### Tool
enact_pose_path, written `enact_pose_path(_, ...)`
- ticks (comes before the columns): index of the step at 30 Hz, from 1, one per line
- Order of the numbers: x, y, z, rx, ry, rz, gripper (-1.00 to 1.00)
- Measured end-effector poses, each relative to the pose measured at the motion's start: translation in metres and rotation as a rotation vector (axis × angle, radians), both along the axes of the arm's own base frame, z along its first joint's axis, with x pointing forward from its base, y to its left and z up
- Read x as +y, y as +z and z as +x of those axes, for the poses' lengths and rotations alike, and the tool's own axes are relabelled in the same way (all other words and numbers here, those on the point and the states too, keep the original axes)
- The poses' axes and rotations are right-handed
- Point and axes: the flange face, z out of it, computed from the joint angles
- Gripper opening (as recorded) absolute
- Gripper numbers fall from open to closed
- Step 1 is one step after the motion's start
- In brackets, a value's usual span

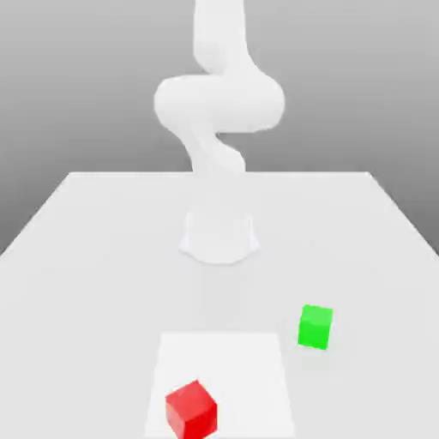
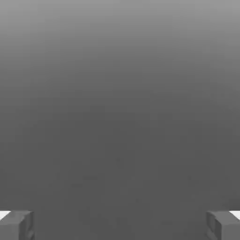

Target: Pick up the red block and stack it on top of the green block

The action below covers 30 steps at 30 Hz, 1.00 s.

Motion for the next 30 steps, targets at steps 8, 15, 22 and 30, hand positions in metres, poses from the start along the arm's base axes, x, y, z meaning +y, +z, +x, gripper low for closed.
enact_pose_path(8, -0.009, -0.137, 0.085, 0.222, 0.185, -0.034, 0.00)
enact_pose_path(15, -0.011, -0.267, 0.120, 0.404, 0.326, -0.089, 0.00)
enact_pose_path(22, -0.019, -0.394, 0.119, 0.584, 0.456, -0.175, 0.00)
enact_pose_path(30, -0.030, -0.513, 0.105, 0.694, 0.535, -0.245, 0.00)
